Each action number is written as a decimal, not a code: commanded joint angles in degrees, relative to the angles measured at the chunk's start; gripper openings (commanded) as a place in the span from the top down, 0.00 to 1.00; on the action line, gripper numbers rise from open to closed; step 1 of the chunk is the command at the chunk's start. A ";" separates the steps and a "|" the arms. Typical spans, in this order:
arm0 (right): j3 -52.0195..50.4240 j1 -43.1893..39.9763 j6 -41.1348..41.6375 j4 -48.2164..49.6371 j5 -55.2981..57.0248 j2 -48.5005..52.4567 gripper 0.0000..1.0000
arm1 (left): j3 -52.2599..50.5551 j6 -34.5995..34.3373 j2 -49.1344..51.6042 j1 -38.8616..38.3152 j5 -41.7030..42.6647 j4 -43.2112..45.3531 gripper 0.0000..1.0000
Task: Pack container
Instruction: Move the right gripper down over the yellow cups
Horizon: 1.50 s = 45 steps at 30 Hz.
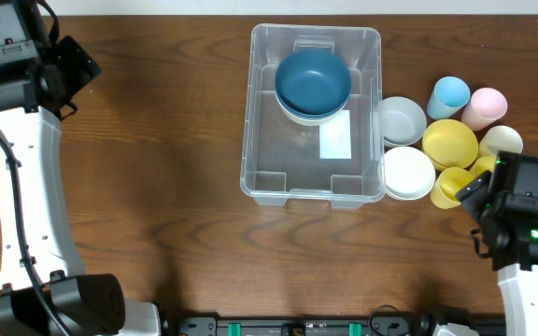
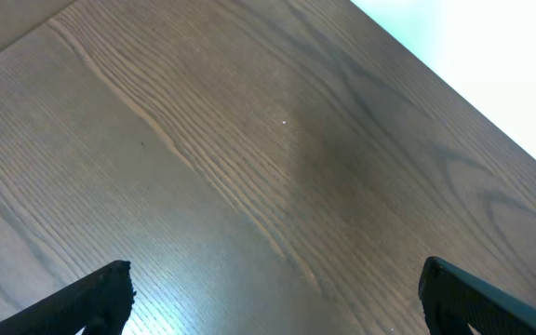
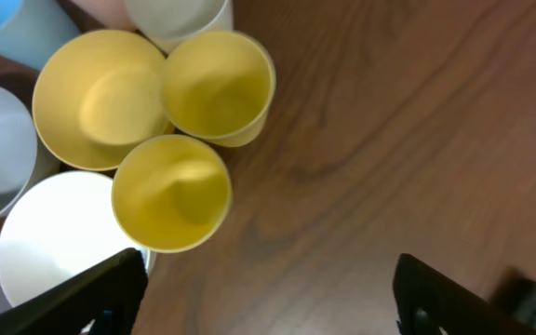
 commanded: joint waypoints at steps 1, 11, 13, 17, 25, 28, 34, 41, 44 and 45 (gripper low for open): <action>-5.03 -0.52 -0.17 3.85 -2.05 0.35 0.18 | 0.26 0.76 -0.31 0.17 -0.70 -0.13 0.02; -13.09 -0.52 -0.11 13.68 -2.21 0.35 0.38 | 0.26 0.76 -0.31 0.17 -0.70 -0.13 0.02; -14.34 -0.52 0.13 16.28 -2.86 0.35 0.38 | 0.26 0.76 -0.31 0.17 -0.70 -0.11 0.02; -15.21 -0.52 0.57 20.81 -5.35 0.35 0.40 | 0.26 0.76 -0.31 0.17 -0.70 -0.11 0.02; -15.28 -0.52 1.42 22.82 -5.29 1.40 0.42 | 0.26 0.76 -0.31 0.17 -0.70 -0.11 0.02; -15.30 -0.72 2.16 23.19 -5.18 3.08 0.43 | 0.26 0.76 -0.31 0.17 -0.70 -0.11 0.02; -15.45 -1.84 2.47 25.55 -5.11 8.90 0.41 | 0.26 0.76 -0.31 0.17 -0.70 -0.13 0.02; -15.45 -2.60 2.49 27.71 -5.38 13.84 0.38 | 0.26 0.76 -0.31 0.17 -0.70 -0.13 0.02; -15.45 -2.60 2.49 28.15 -5.84 14.58 0.41 | 0.26 0.76 -0.31 0.17 -0.70 -0.13 0.02; -15.45 -2.60 2.47 28.15 -6.03 14.58 0.46 | 0.26 0.76 -0.31 0.17 -0.70 -0.13 0.02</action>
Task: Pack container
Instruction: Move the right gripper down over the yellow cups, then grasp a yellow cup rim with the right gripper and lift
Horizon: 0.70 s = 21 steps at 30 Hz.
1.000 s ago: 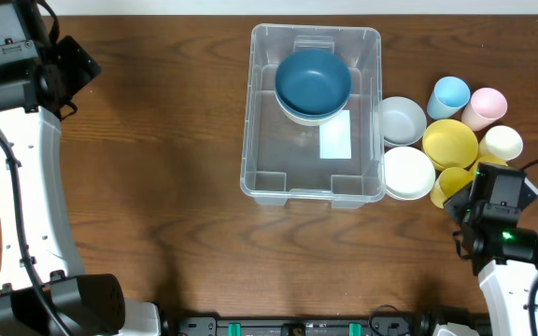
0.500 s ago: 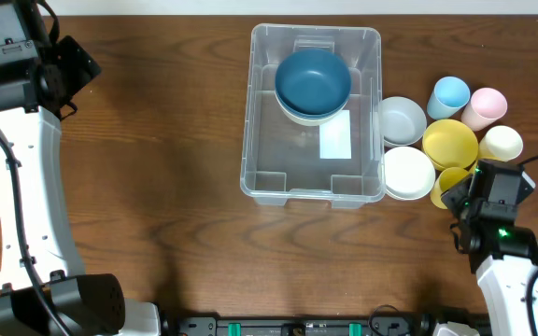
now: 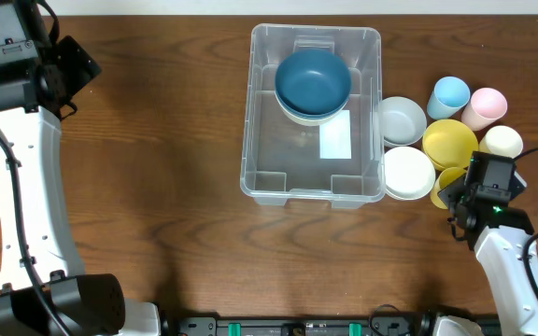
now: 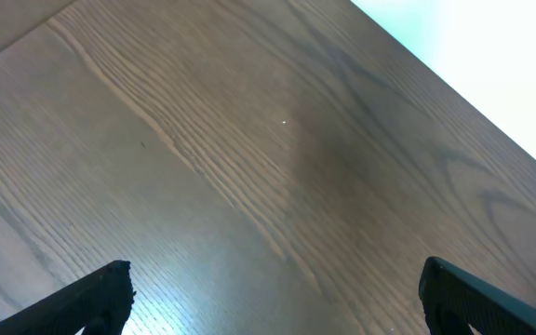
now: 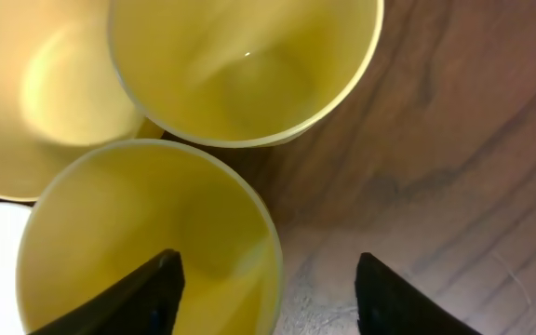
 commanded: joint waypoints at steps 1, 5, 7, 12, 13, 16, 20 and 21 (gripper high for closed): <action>-0.24 -0.55 0.76 0.31 -0.24 0.35 0.51 | 0.26 0.76 -0.31 0.17 -0.70 -0.11 0.02; -0.24 -0.55 0.74 0.26 -0.26 0.35 0.64 | 0.26 0.76 -0.31 0.17 -0.70 -0.11 0.02; -0.24 -0.55 0.74 0.02 -0.24 0.35 0.64 | 0.26 0.76 -0.31 0.17 -0.70 -0.11 0.02; -0.24 -0.55 0.74 -0.59 -0.24 0.35 0.76 | 0.26 0.76 -0.31 0.17 -0.70 -0.11 0.02; -0.24 -0.55 0.74 -0.63 -0.22 0.35 0.79 | 0.26 0.76 -0.31 0.17 -0.70 -0.09 0.02; -0.24 -0.55 0.74 -0.85 -0.24 0.35 0.84 | 0.26 0.76 -0.31 0.17 -0.70 -0.09 0.02; -0.24 -0.55 0.50 -1.22 -0.24 0.35 0.87 | 0.26 0.76 -0.31 0.17 -0.70 -0.11 0.02; -0.24 -0.55 0.50 -1.33 -0.22 0.35 0.89 | 0.26 0.76 -0.31 0.17 -0.70 -0.09 0.02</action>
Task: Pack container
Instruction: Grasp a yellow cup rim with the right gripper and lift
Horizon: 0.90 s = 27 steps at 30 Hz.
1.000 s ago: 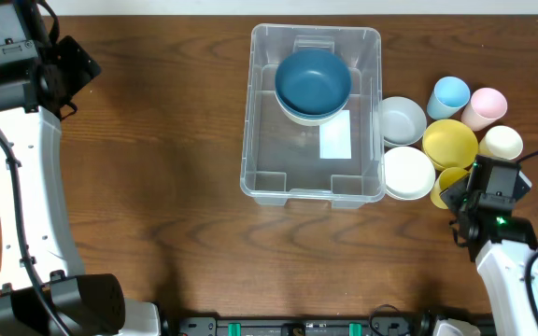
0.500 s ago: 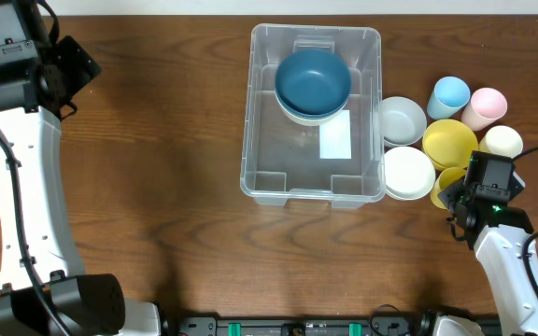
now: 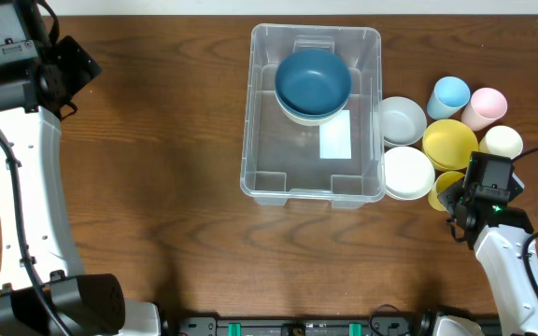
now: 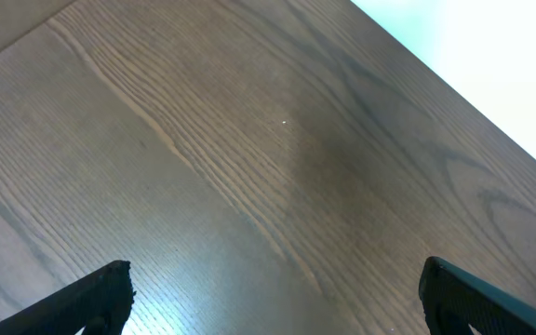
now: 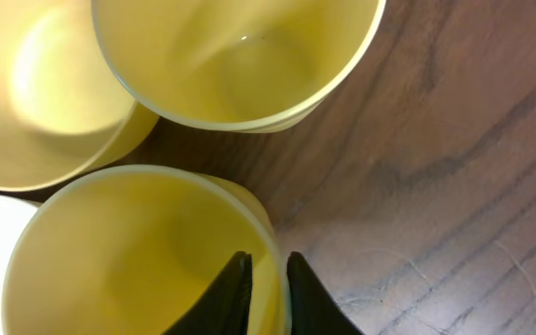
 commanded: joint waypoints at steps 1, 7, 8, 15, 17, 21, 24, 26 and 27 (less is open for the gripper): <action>-0.20 -0.55 -0.07 -0.63 0.44 0.13 0.92 | 0.26 0.76 -0.31 0.17 -0.70 -0.13 0.02; -0.17 -0.55 -0.22 -1.86 0.42 -0.31 0.99 | 0.26 0.76 -0.31 0.17 -0.70 -0.13 0.02; -0.17 -0.52 -1.20 -1.99 0.24 -0.79 0.99 | 0.26 0.76 -0.31 0.17 -0.70 -0.13 0.02; 1.18 -0.48 -10.64 -4.31 -1.99 -7.89 0.99 | 0.26 0.76 -0.31 0.17 -0.70 -0.11 0.02; 2.23 -0.48 -13.07 -6.10 -2.58 -11.50 0.99 | 0.26 0.76 -0.31 0.17 -0.70 -0.11 0.02; 4.79 -0.46 -18.23 -9.90 -5.66 -17.94 0.99 | 0.26 0.76 -0.31 0.17 -0.70 -0.13 0.02; 7.87 -0.42 -22.34 -13.18 -9.03 -21.29 0.99 | 0.26 0.76 -0.31 0.17 -0.70 -0.13 0.02; 10.56 -0.39 -24.04 -15.56 -11.89 -22.18 0.99 | 0.26 0.76 -0.31 0.17 -0.70 -0.13 0.02; 12.48 -0.28 -25.11 -17.05 -13.49 -22.25 0.99 | 0.26 0.76 -0.31 0.17 -0.70 -0.13 0.02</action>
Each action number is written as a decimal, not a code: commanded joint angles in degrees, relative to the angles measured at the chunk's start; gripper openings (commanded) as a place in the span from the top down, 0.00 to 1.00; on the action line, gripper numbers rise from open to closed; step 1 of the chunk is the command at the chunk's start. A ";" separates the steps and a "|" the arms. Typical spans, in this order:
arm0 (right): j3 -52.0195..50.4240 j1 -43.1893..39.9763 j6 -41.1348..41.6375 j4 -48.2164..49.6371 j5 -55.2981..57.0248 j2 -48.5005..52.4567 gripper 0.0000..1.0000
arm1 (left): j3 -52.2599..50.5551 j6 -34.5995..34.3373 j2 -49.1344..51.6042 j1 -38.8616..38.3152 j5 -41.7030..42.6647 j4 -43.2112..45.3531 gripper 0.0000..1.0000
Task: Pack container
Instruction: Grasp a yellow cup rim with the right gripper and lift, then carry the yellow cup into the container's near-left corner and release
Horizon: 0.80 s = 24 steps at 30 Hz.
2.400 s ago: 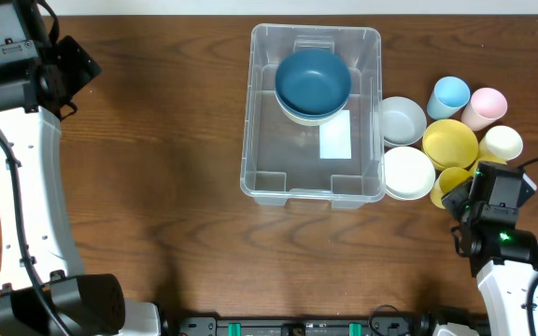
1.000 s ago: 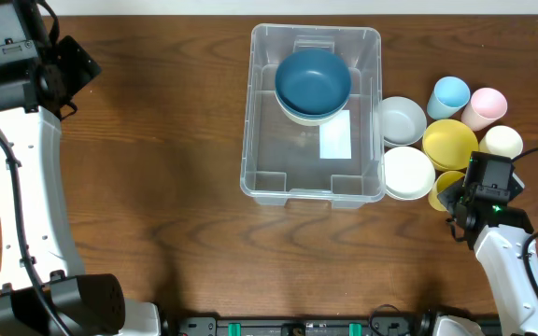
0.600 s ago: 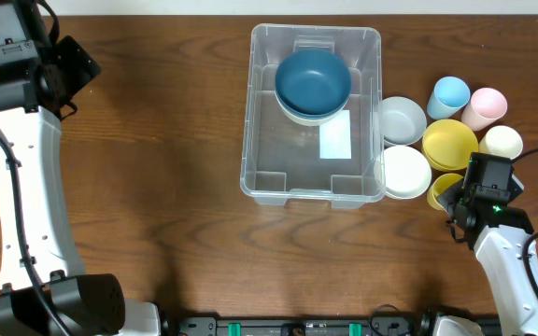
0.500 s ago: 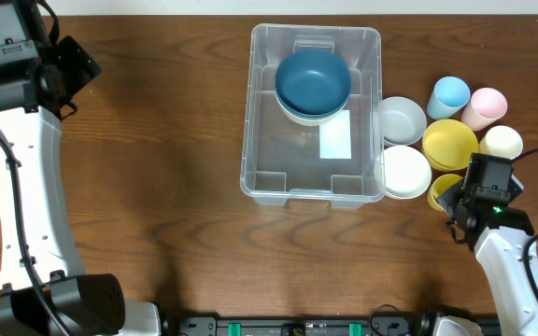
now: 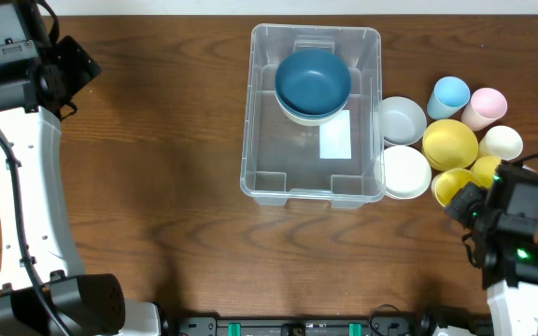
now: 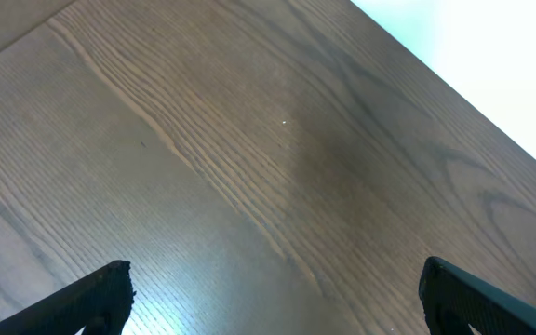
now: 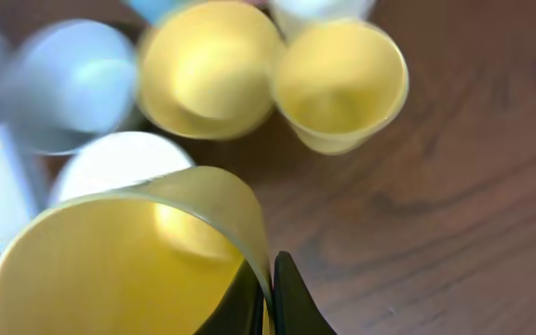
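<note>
The clear plastic container [image 5: 249,140] stands mid-table with a dark blue bowl [image 5: 313,78] stacked on a pale one at its far end. My right gripper [image 7: 270,290] is shut on the rim of a yellow cup [image 7: 110,274], one finger inside and one outside, and holds it tilted above the table. Overhead, that yellow cup [image 5: 451,187] shows just left of my right gripper [image 5: 471,200]. My left gripper [image 6: 273,302] is open over bare wood at the far left, nothing between its fingers.
Right of the container lie a grey bowl [image 5: 402,119], a white bowl [image 5: 406,172], a yellow bowl [image 5: 449,142], a second yellow cup [image 7: 341,84], and cream [image 5: 503,141], pink [image 5: 485,105] and blue [image 5: 450,94] cups. A white label [image 5: 335,139] lies on the container floor.
The right gripper, shut on the yellow cup's rim at table level, now holds it raised and tilted, farther from the other dishes. The left arm has not moved.
The right gripper hung open above the cluster of yellow dishes. Then its open fingers were down at the near yellow cup's rim, then shut on that rim. Now the cup is off the table in its grip. The left gripper stayed open and still.
</note>
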 commanded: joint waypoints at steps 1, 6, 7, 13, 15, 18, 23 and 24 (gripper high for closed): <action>6.34 -0.07 -6.78 -2.71 -6.69 -0.83 0.99 | 0.26 0.76 -0.31 0.17 -0.70 -0.11 0.02; 16.28 3.04 -11.28 -5.55 -14.27 1.38 0.99 | 0.26 0.76 -0.31 0.17 -0.70 -0.11 0.02; 18.49 4.11 -11.47 -5.95 -14.93 2.19 0.99 | 0.26 0.76 -0.31 0.17 -0.70 -0.11 0.02; 30.64 12.92 -12.83 -8.66 -15.13 10.23 0.99 | 0.26 0.76 -0.31 0.17 -0.70 -0.09 0.02; 34.32 16.72 -13.62 -9.51 -14.93 13.99 0.99 | 0.26 0.76 -0.31 0.17 -0.70 -0.11 0.02; 39.32 22.16 -13.94 -10.45 -14.32 20.31 0.99 | 0.26 0.76 -0.31 0.17 -0.70 -0.09 0.02; 46.80 29.59 -13.90 -13.40 -13.05 31.74 0.99 | 0.26 0.76 -0.31 0.17 -0.70 -0.09 0.02; 48.22 30.80 -13.92 -14.27 -13.03 34.03 0.99 | 0.26 0.76 -0.31 0.17 -0.70 -0.11 0.02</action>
